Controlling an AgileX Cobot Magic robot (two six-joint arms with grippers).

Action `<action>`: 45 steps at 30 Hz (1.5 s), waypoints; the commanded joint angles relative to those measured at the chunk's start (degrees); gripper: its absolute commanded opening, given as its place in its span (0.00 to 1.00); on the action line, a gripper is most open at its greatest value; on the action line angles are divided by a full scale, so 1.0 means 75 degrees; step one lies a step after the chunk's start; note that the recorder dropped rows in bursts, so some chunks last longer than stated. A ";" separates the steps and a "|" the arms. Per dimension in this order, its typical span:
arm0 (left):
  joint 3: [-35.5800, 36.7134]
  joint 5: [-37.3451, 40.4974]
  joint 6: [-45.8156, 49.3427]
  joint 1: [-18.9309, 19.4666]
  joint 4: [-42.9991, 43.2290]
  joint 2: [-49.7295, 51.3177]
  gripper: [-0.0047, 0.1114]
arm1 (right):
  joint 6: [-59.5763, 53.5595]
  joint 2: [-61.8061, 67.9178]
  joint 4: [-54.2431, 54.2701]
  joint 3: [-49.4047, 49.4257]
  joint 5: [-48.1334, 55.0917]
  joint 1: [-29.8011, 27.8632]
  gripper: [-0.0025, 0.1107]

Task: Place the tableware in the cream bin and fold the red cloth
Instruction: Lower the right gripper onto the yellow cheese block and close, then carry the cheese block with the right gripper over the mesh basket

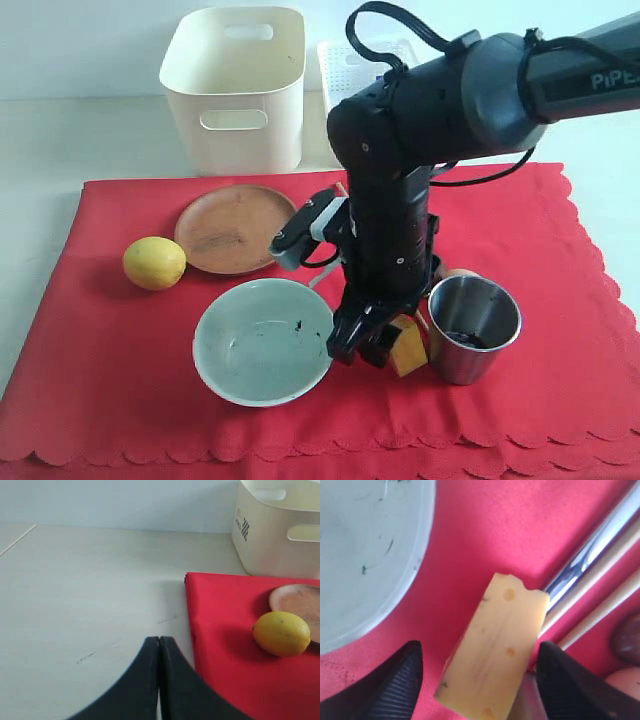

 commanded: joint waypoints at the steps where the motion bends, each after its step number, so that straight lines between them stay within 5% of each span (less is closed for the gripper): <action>1: -0.0005 -0.0090 0.0015 0.0015 -0.0037 -0.0050 0.04 | 0.0002 0.0089 -0.0023 -0.0036 -0.0045 0.0027 0.57; 6: -0.0005 -0.0090 0.0015 0.0015 -0.0037 -0.0050 0.04 | 0.0002 0.0089 -0.0023 -0.0036 -0.0188 0.0027 0.44; 12: -0.0005 -0.0090 0.0015 0.0015 -0.0037 -0.0050 0.04 | 0.0002 0.0089 -0.0082 -0.0036 -0.0256 0.0027 0.02; 45: -0.0005 -0.0090 0.0015 0.0015 -0.0037 -0.0050 0.04 | 0.1592 -0.0987 -0.2624 -0.3515 0.0774 -0.0371 0.02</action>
